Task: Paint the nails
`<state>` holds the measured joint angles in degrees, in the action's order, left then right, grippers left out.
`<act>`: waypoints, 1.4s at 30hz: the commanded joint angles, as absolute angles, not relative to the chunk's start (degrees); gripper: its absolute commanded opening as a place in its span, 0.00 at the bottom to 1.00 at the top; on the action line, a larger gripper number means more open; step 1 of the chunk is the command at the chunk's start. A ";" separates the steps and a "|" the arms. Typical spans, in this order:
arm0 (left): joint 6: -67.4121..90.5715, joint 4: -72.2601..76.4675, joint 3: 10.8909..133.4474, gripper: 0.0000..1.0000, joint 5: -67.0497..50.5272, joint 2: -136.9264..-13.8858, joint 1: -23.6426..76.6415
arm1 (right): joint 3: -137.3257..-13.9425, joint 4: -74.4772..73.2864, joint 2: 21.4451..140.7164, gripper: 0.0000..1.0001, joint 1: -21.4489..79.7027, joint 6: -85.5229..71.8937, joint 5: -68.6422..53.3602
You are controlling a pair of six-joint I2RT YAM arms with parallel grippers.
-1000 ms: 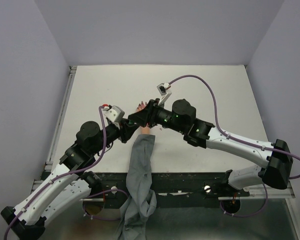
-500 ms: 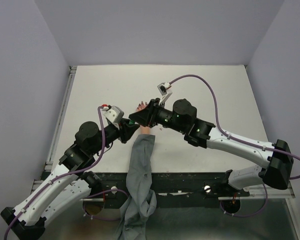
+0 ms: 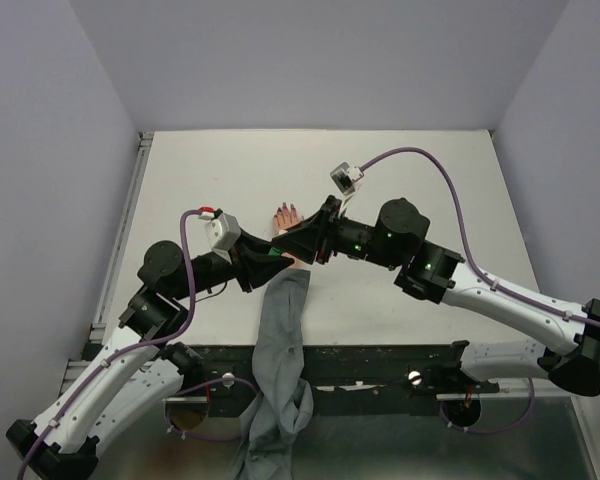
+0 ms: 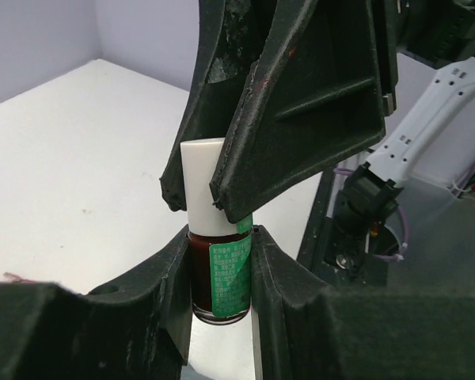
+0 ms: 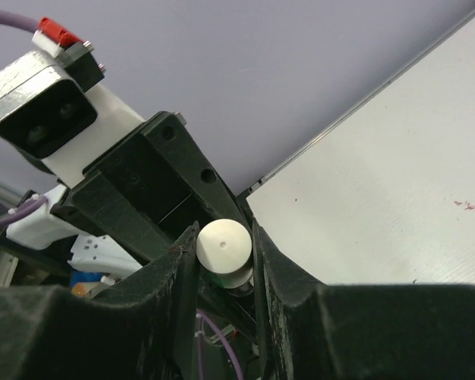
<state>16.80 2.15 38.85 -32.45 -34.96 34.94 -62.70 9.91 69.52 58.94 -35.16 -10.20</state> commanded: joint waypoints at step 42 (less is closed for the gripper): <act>14.06 -7.29 38.05 0.00 -8.71 -30.85 35.59 | -58.53 14.58 67.84 0.61 60.38 -43.85 -2.02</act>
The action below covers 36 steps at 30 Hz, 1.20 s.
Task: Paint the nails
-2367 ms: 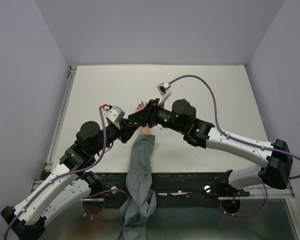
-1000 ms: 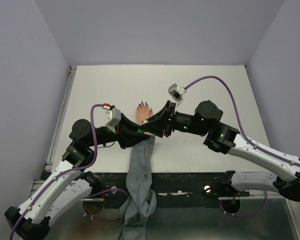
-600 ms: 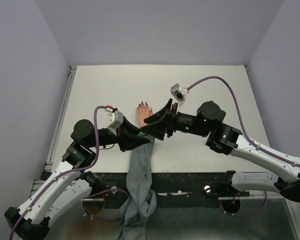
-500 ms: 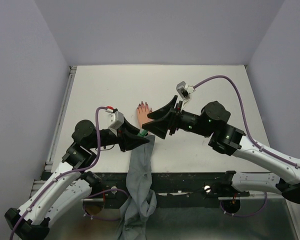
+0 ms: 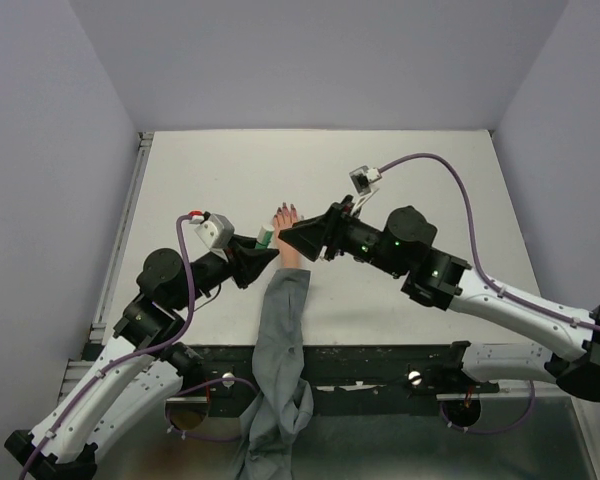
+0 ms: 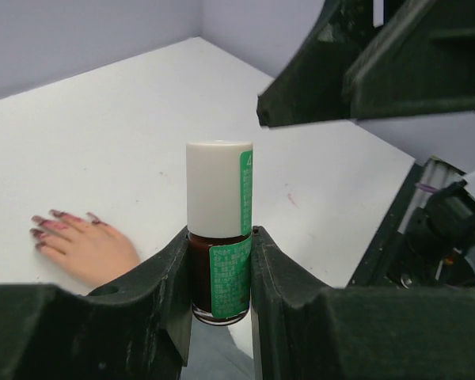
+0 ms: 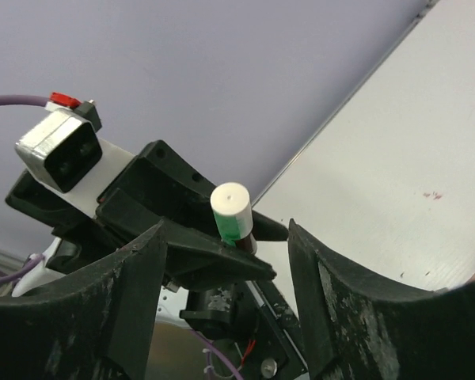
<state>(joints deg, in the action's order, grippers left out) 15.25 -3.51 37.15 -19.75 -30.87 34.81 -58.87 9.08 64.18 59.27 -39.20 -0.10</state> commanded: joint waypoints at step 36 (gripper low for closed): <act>12.66 -8.53 39.20 0.00 -10.72 -33.57 38.93 | -63.98 18.37 78.75 0.49 61.26 -47.11 -2.72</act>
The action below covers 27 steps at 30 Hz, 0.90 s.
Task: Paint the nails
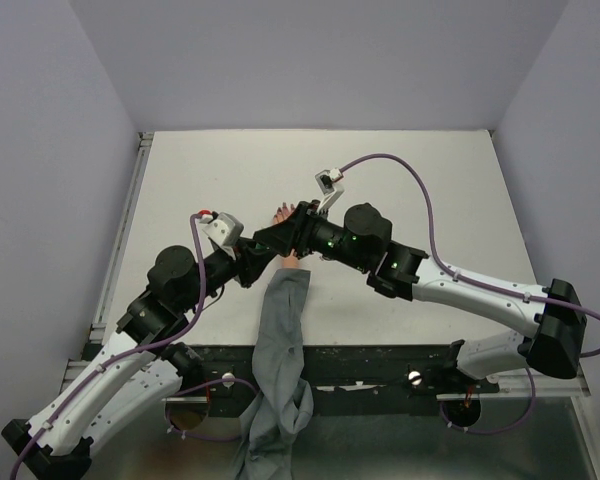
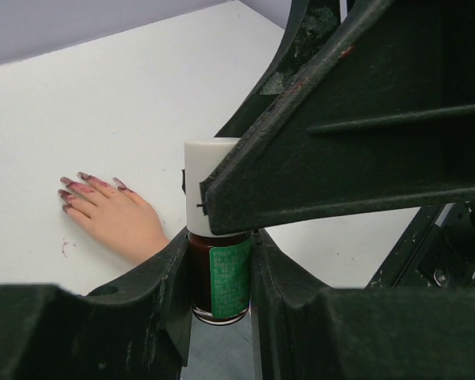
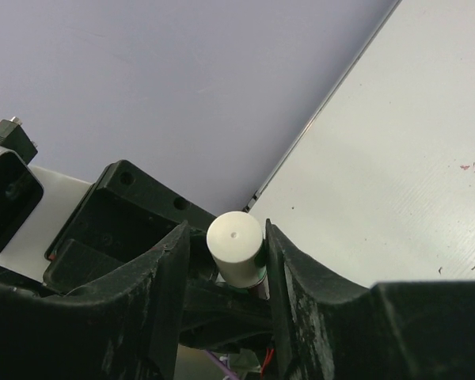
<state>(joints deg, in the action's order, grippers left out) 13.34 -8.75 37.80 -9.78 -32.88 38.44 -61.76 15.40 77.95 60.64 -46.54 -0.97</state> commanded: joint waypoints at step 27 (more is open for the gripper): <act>18.63 -0.35 37.53 0.00 -34.27 -35.59 35.07 | -64.25 10.20 66.27 0.01 61.26 -30.77 -3.34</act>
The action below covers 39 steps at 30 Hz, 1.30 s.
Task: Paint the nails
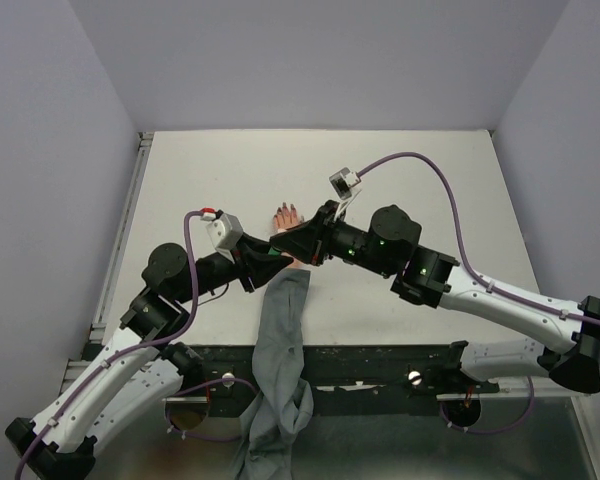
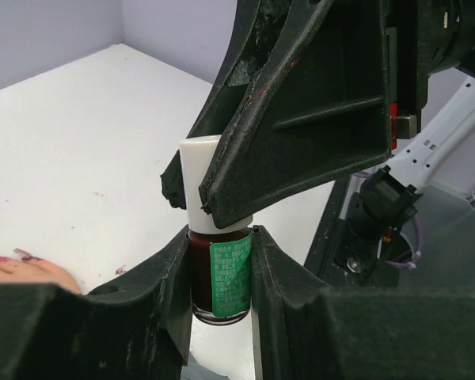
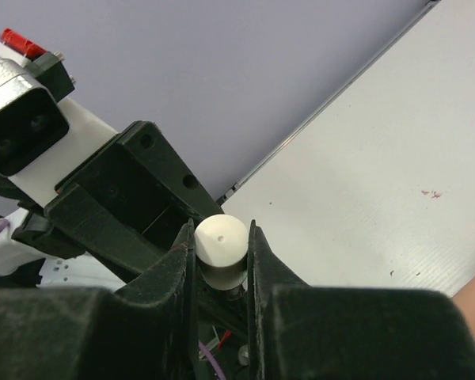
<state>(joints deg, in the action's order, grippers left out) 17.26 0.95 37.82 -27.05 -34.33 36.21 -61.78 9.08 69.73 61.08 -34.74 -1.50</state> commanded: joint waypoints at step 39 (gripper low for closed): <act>13.80 -7.91 38.14 0.00 -8.96 -30.32 36.47 | -64.78 11.60 73.47 0.62 61.43 -41.92 -3.43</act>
